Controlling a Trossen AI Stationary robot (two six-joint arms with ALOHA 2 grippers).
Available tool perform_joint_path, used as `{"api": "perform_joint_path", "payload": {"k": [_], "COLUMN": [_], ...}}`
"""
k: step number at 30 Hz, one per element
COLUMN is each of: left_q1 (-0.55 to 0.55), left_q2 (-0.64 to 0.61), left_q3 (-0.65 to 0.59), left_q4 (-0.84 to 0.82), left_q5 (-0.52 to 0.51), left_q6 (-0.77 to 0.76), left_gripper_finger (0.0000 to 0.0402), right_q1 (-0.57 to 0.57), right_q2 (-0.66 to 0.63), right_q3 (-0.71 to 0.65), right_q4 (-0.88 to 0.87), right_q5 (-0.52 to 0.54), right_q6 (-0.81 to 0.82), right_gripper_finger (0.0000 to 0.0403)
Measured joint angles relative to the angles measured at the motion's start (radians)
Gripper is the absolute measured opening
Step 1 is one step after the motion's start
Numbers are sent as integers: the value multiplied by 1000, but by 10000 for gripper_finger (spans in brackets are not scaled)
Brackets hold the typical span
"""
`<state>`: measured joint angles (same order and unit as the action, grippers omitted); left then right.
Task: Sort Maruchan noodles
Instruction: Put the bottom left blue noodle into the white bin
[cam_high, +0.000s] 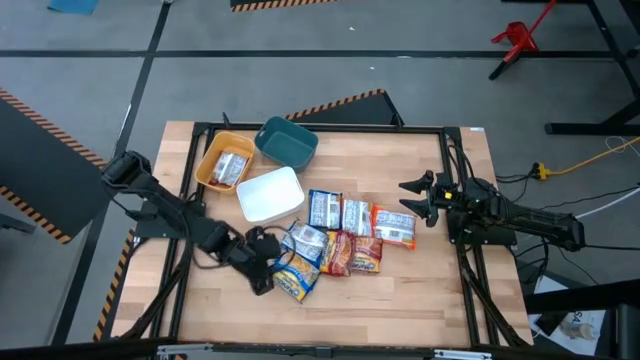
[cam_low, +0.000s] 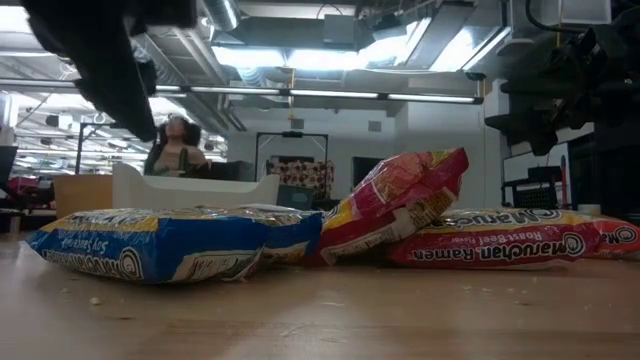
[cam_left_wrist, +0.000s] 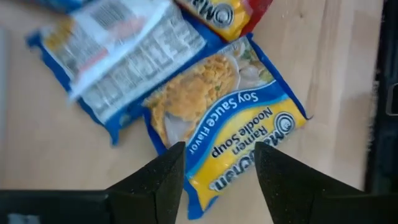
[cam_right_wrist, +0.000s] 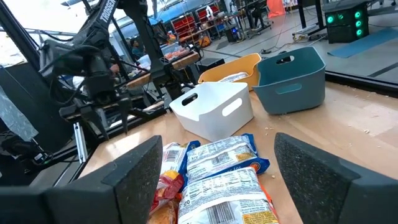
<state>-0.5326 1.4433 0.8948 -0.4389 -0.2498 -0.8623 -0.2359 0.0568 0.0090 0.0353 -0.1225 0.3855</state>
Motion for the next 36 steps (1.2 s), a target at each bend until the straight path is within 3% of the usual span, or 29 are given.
{"api": "perform_joint_path", "payload": {"k": [5, 15, 26, 36], "left_q1": [39, -17, -57, -55], "left_q2": [0, 17, 195, 269], "left_q3": [0, 1, 1, 2], "left_q4": [6, 1, 4, 9], "left_q5": [115, 43, 54, 16], "left_q6": [5, 0, -22, -26], "left_gripper_finger": [240, 340, 360, 356], "right_q1": [0, 0, 0, 0], "right_q2": [0, 0, 0, 0], "right_q3": [0, 0, 0, 0], "right_q4": [0, 0, 0, 0], "right_q5": [0, 0, -1, -1], "right_q6": [1, -1, -1, -1], "right_gripper_finger": [296, 296, 296, 296]}}
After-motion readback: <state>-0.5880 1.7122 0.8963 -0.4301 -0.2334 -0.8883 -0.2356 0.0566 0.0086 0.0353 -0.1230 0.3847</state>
